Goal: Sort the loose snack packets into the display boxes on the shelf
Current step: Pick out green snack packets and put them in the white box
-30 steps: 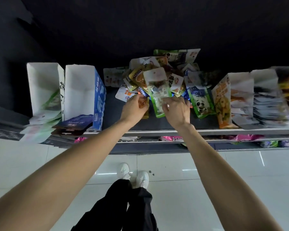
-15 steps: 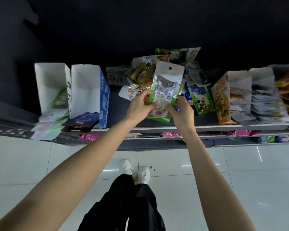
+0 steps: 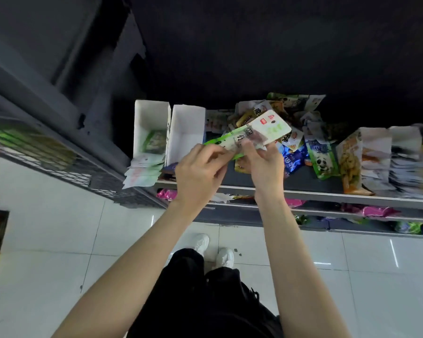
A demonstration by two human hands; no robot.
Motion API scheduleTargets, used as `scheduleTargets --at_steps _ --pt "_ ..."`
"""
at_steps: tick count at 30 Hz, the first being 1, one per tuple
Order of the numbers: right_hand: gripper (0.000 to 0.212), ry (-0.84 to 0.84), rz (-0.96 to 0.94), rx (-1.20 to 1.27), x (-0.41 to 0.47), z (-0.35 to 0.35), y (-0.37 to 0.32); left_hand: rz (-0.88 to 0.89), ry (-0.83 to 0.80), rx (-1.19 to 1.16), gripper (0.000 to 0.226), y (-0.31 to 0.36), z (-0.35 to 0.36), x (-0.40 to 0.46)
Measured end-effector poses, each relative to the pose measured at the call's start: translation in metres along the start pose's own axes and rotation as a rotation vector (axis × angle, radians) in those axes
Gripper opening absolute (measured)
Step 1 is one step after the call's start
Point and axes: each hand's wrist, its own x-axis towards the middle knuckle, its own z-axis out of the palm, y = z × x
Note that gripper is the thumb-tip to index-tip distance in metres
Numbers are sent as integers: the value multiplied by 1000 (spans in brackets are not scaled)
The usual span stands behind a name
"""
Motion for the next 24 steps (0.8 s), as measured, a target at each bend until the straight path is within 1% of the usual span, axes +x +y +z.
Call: scheduleTargets --at_steps 1,2,3,4,6,8,11,13,14,16,18,20,22,24 --pt "9 44 -3 10 0 1 0 19 1 -3 16 2 0 -2" --pt "19 68 -1 6 0 1 -2 35 -6 -14 15 1 -1 -3" --pt "26 74 -4 -3 0 1 -2 42 -42 -42 13 0 -2 -3" --pt "29 78 -3 -22 -1 0 -1 44 -93 -80 13 -3 -4 -2" --pt "27 69 -37 -73 0 1 -1 23 -200 -133 23 -10 -10 -1" --pt "22 50 -79 -118 2 8 -4 -62 -250 -159 30 -24 -20 -4" --pt "15 -11 -151 -154 11 34 -5 -274 -228 -158 32 -60 -41 -17" --pt "19 -30 -203 -219 23 58 0 -379 -261 -100 33 -88 -52 -26" --pt "22 -31 -219 -248 29 72 2 -416 -307 -55 32 -101 -57 -28" --pt "29 -29 -243 -302 40 101 4 -458 -458 43 31 -125 -61 -28" --pt "29 -49 -278 -352 49 130 9 -467 -619 118 30 -142 -61 -29" --pt "27 -65 -351 -435 55 154 18 -466 -749 132 32 -153 -58 -33" --pt "24 -125 -453 -525 59 169 30 -444 -817 140 34 -156 -56 -37" --pt "17 -258 -623 -664 62 173 44 -411 -809 152 33 -158 -54 -40"
